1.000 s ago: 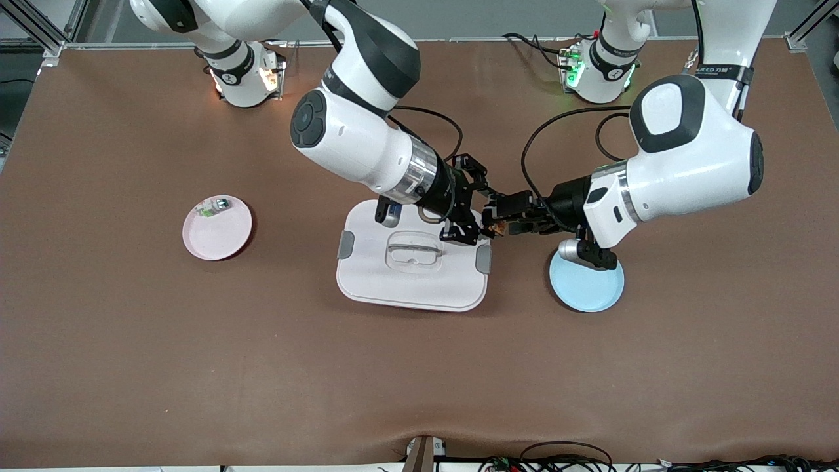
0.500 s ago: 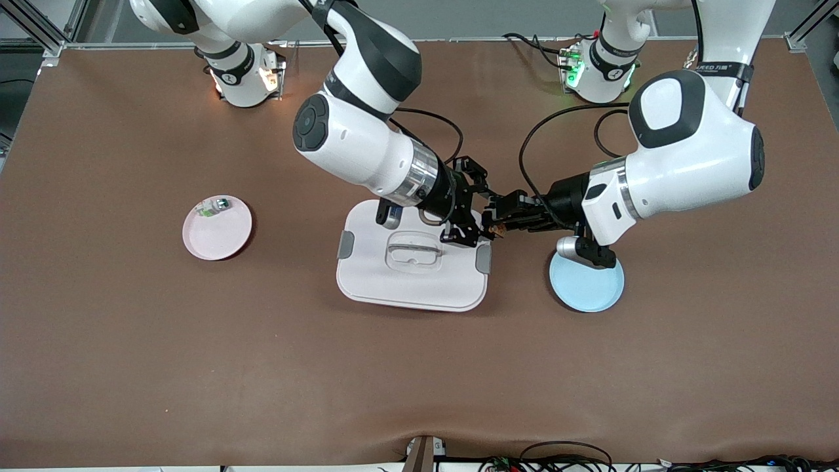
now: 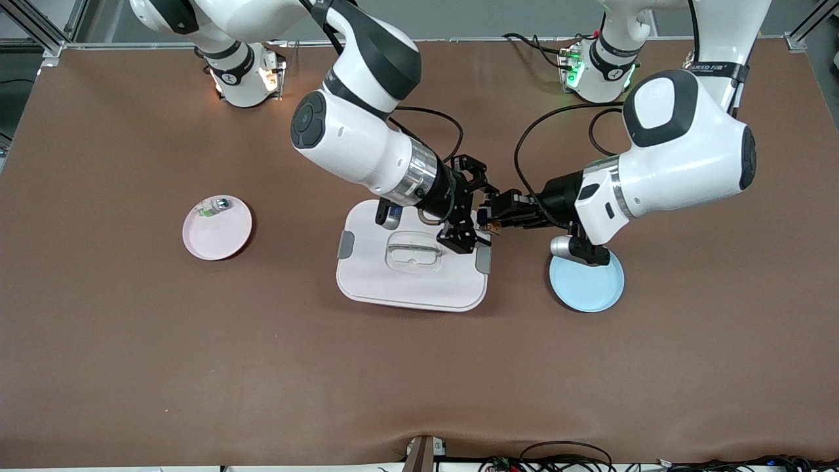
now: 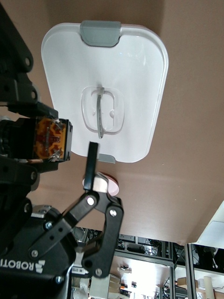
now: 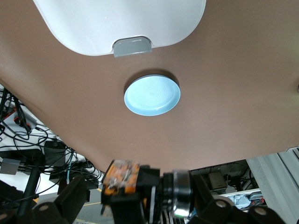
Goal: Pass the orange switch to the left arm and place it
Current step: 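Grasp the switch with the left gripper and open the right gripper, then withdraw the right gripper while the left gripper carries the switch away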
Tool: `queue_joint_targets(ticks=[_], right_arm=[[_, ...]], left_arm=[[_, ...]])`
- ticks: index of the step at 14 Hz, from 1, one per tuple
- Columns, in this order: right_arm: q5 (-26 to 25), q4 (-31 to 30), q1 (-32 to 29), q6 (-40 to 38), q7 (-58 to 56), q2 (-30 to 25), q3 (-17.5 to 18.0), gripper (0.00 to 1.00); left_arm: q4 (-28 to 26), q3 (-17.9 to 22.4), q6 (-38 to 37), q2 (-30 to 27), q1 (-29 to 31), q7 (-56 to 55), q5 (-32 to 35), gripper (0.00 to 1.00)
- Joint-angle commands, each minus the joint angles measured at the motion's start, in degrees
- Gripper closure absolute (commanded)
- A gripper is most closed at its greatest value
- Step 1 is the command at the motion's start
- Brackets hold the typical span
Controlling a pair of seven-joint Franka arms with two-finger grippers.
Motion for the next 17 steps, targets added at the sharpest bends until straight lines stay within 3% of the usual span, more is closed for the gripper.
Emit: queue_joint_targets(ticks=[1,4,7,12,17], right_arm=[[0.88,1.5,-0.73,-0.45,0.33,0.44,-0.14,0.0],[0.97,1.5,-3.02,-3.43,-3.34,0.44,0.21,0.0],[1.06,1.5,-5.65,-11.5,-11.15,-0.27,0.3,0.0],[0.44,1.42,-10.74,-29.16,-34.69,-3.6,-0.49,0.0],[-2.36,1.42,-22.16,-47.88,-59.48,-6.77,-0.67,0.0]], left_arm=[[0.19,0.02,-0.02,0.03,-0.07,-1.59,0.95,1.0],[0.19,0.02,-0.2,0.11,0.1,-1.68,0.95,1.0],[0.1,0.37,-0.64,-0.24,0.19,-4.74,1.56,1.0],[0.1,0.37,-3.17,-1.64,0.54,-20.72,12.35,1.0],[0.45,0.63,-10.29,-3.66,3.61,-35.65,18.95,1.0]])
